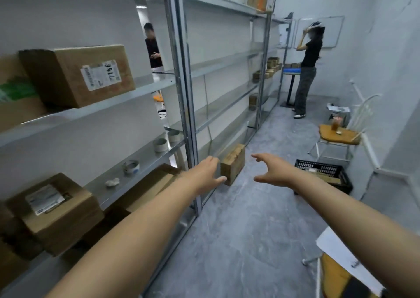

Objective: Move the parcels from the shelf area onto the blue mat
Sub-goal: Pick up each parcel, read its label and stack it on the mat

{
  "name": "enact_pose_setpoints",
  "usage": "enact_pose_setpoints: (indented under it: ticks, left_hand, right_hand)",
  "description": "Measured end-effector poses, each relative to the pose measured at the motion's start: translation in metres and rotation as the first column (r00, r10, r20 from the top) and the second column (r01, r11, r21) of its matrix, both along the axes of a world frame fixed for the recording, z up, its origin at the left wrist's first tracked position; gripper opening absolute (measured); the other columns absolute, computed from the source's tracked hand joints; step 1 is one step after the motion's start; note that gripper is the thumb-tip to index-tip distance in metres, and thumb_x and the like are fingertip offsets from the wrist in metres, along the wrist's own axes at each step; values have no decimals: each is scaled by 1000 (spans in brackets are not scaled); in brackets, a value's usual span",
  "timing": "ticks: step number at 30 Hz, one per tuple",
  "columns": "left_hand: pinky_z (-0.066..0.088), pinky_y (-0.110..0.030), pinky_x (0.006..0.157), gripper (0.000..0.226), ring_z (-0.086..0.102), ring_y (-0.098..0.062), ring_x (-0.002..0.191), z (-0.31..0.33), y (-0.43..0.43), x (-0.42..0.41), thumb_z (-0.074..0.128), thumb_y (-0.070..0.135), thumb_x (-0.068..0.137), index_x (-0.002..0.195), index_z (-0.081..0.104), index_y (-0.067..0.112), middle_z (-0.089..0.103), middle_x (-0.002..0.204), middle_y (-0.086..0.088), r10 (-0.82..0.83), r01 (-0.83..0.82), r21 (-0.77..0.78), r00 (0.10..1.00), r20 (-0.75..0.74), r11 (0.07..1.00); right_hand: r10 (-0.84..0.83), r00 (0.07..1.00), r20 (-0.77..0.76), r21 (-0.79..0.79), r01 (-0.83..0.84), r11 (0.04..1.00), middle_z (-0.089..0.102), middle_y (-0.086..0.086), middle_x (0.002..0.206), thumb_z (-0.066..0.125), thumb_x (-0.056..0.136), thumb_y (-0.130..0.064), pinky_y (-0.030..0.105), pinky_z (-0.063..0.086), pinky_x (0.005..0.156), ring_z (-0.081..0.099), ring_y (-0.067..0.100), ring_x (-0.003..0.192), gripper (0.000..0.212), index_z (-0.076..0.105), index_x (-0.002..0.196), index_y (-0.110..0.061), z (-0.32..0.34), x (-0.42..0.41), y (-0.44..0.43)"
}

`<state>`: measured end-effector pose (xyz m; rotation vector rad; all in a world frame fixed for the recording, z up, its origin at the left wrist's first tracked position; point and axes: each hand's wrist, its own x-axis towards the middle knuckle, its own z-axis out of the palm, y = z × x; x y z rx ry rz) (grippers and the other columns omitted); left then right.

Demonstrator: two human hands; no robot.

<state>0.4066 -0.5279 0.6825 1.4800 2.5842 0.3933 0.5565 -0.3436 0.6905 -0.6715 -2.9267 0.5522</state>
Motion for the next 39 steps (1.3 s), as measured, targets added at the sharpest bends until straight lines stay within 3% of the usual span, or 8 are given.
enact_pose_setpoints:
  ticks: [8, 20, 29, 39]
  left_hand:
    - [42, -45, 104, 61, 44, -22, 129, 6, 171, -36, 55, 46, 94, 142, 37, 14, 40, 144, -4, -17, 16, -30, 999, -28, 999]
    - [41, -45, 106, 61, 43, -23, 130, -39, 343, -125, 58, 46, 93, 141, 38, 14, 41, 144, -5, 65, -66, 8, 997, 42, 998]
    - [45, -39, 98, 63, 48, -22, 124, -91, 484, -263, 60, 49, 90, 139, 40, 15, 45, 139, -5, 106, -102, -45, 990, 96, 994]
    - [42, -41, 104, 65, 43, -23, 130, -111, 651, -421, 60, 49, 90, 142, 39, 15, 42, 143, -5, 114, -110, -38, 983, 147, 993]
  right_hand:
    - [-9, 995, -96, -59, 3, 998, 45, 4, 143, 73, 81, -30, 32, 36, 107, 43, 18, 131, 77, 35, 147, -19, 1, -49, 166]
    - [62, 998, -2, 11, -62, 998, 44, 2, 142, 72, 81, -34, 35, 36, 109, 41, 19, 132, 73, 39, 145, -21, -29, -149, 347]
    - [94, 989, 117, 1, -95, 995, 39, 3, 147, 70, 83, -36, 37, 32, 112, 34, 20, 137, 75, 35, 147, -22, -59, -289, 478]
    - [61, 985, 163, -23, -58, 998, 36, 5, 151, 70, 83, -38, 37, 30, 114, 32, 21, 140, 74, 36, 147, -22, -73, -434, 638]
